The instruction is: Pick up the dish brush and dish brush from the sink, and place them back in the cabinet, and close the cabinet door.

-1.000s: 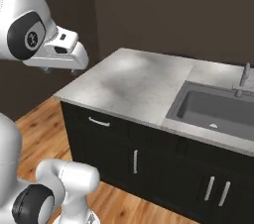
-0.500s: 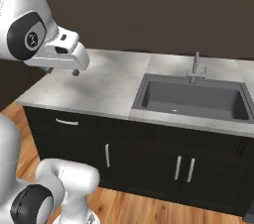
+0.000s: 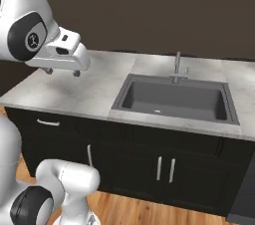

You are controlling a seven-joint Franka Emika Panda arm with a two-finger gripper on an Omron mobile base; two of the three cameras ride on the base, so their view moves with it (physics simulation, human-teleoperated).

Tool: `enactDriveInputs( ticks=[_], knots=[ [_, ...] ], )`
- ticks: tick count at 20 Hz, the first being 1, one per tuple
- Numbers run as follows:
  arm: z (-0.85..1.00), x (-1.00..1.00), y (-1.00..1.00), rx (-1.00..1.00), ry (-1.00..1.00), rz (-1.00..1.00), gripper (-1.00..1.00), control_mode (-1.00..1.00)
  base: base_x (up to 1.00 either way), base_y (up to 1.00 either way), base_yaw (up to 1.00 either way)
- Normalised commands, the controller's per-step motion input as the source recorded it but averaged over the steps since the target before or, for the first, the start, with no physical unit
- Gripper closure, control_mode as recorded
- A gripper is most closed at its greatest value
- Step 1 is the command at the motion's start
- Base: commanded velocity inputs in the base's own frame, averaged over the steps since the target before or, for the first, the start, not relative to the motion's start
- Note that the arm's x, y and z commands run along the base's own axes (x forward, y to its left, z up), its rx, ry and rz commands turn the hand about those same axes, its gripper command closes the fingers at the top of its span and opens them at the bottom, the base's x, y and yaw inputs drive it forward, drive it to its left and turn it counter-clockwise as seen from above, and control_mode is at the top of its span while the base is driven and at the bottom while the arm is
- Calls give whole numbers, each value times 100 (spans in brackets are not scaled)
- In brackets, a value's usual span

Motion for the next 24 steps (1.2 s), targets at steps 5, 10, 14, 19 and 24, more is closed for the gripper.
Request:
enactDriveInputs(
  ticks=[5, 10, 14, 19, 24],
  knots=[
    [0, 0, 0, 0, 0, 0, -100, 100, 30, -57, 0],
    [0, 0, 0, 0, 0, 0, -100, 100, 26, -57, 0],
    [0, 0, 0, 0, 0, 0, -100, 100, 23, -46, -7],
    [0, 0, 0, 0, 0, 0, -100, 100, 24, -30, -19],
    [0, 0, 0, 0, 0, 0, -100, 100, 31, -21, -27]
  ],
)
